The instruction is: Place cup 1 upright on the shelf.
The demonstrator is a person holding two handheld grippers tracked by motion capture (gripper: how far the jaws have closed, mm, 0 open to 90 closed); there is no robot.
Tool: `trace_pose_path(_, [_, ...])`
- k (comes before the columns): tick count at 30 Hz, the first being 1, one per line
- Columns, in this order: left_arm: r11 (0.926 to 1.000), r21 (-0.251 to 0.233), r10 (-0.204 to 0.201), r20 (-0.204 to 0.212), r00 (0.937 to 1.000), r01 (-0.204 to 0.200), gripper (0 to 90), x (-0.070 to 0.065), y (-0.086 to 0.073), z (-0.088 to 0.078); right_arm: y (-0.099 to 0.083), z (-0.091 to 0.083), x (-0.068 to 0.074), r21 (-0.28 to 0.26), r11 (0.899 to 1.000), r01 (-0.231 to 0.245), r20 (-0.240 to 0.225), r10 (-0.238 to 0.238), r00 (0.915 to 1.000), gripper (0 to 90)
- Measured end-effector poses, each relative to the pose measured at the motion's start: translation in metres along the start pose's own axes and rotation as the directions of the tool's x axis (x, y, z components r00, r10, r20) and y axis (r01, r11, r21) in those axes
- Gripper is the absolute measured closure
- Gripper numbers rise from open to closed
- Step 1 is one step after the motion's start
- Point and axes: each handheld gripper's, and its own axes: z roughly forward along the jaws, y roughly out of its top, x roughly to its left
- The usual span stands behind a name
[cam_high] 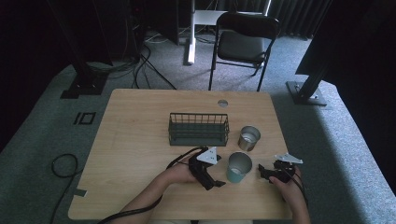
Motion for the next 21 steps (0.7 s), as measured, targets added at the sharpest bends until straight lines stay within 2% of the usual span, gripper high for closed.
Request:
trace_pose_path(2, [0.9999, -0.013, 0.000, 0.009, 1.0000, 0.000, 3.2, 0.000, 0.001, 0.002, 0.000, 0.000, 0.000, 0.000, 1.000, 0.000, 0.000, 0.000, 1.0000, 11.2])
trace_pose_path(11, [1.0000, -0.007, -0.005, 0.021, 0.9998, 0.005, 3.2, 0.005, 0.007, 0.014, 0.000, 0.000, 0.000, 0.000, 1.000, 0.001, 0.000, -0.001, 1.0000, 11.2])
trace_pose_path(12, [1.0000, -0.005, -0.007, 0.032, 0.9994, 0.007, 3.2, 0.006, 0.008, 0.016, 0.000, 0.000, 0.000, 0.000, 1.000, 0.001, 0.000, -0.001, 1.0000, 11.2])
trace_pose_path(14, [0.9999, -0.002, -0.013, 0.024, 0.9996, 0.013, 3.2, 0.007, 0.010, 0.019, 0.000, 0.000, 0.000, -0.001, 1.000, -0.001, -0.002, 0.001, 1.0000, 11.2])
trace_pose_path(21, [0.9992, -0.037, -0.012, 0.032, 0.9994, 0.013, 3.2, 0.009, 0.019, 0.026, -0.001, -0.001, 0.000, -0.001, 1.000, 0.008, -0.008, -0.008, 0.9999, 11.3])
